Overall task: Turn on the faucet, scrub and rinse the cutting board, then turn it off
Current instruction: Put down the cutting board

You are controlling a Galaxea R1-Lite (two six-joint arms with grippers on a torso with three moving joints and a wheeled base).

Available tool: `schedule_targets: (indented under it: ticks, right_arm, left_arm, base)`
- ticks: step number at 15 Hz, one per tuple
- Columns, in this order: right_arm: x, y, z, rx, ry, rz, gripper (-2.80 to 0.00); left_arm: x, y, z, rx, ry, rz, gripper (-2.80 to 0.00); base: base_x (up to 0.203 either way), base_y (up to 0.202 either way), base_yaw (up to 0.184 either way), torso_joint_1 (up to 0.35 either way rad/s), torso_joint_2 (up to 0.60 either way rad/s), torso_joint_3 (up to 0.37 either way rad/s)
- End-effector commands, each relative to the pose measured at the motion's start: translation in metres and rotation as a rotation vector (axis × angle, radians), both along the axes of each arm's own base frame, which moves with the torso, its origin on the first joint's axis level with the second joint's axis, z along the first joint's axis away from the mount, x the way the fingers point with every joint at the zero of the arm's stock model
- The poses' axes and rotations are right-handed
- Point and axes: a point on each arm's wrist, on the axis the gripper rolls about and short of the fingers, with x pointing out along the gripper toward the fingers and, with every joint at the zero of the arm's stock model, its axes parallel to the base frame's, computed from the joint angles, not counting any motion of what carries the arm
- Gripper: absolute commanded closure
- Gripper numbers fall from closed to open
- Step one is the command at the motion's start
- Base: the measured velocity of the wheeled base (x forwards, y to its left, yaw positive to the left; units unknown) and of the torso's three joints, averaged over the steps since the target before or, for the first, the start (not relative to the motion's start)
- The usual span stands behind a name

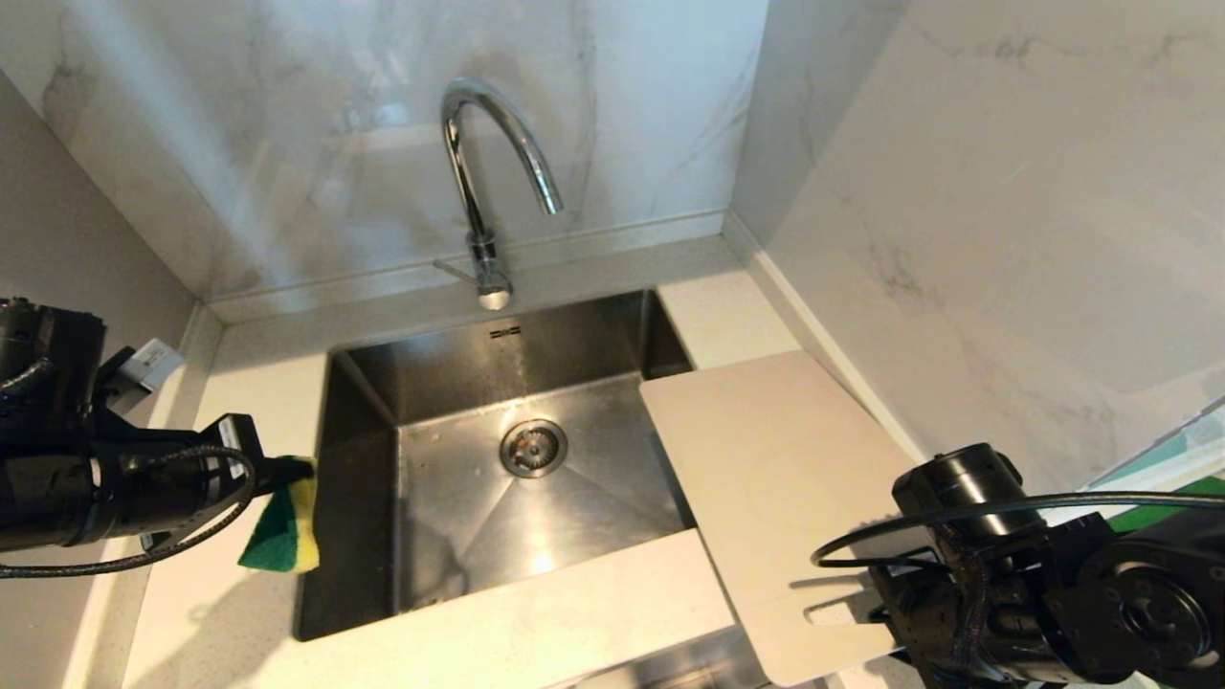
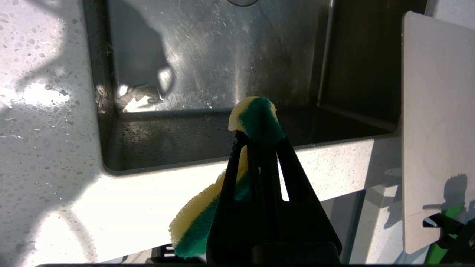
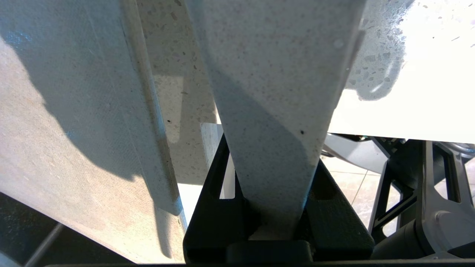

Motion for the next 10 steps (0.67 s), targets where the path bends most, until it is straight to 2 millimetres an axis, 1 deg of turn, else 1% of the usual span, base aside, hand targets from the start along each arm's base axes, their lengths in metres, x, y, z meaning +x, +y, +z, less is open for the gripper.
schedule_targets:
  ticks: [1, 4, 6, 7, 10]
  right_arm:
    - [0.0000, -0.0001, -0.0002, 0.004, 0.002, -0.009, 0.00]
    - [-0.0009, -0.0004, 0.0018, 0.007, -0.008, -0.008, 0.00]
    - [-0.0033, -0.0010, 0.0065, 0.018, -0.027, -0.006, 0.00]
    - [-0.0037, -0.0011, 0.0064, 0.018, -0.026, -0.005, -2.80]
    - [-0.0041, -0.0012, 0.0064, 0.018, -0.026, -0.005, -2.80]
  left_arm:
    - [0.0002, -0.0002, -0.0001, -0.004, 0.002, 0.002, 0.00]
    - [0.0000, -0.0001, -0.0013, -0.005, 0.007, 0.003, 0.00]
    - [0.0002, -0.0002, -0.0001, -0.014, 0.006, 0.010, 0.00]
    - [0.0000, -0.0009, -0.0001, -0.014, 0.006, 0.007, 0.00]
    - [-0.0010, -0.0016, 0.0001, -0.015, 0.005, 0.002, 0.00]
  base:
    - [0.000, 0.000, 0.000, 0.000, 0.00, 0.000]
    - [0.000, 0.000, 0.000, 0.000, 0.00, 0.000]
    - [0.000, 0.000, 0.000, 0.000, 0.00, 0.000]
    - [0.000, 0.000, 0.000, 0.000, 0.00, 0.000]
    - [0.000, 0.000, 0.000, 0.000, 0.00, 0.000]
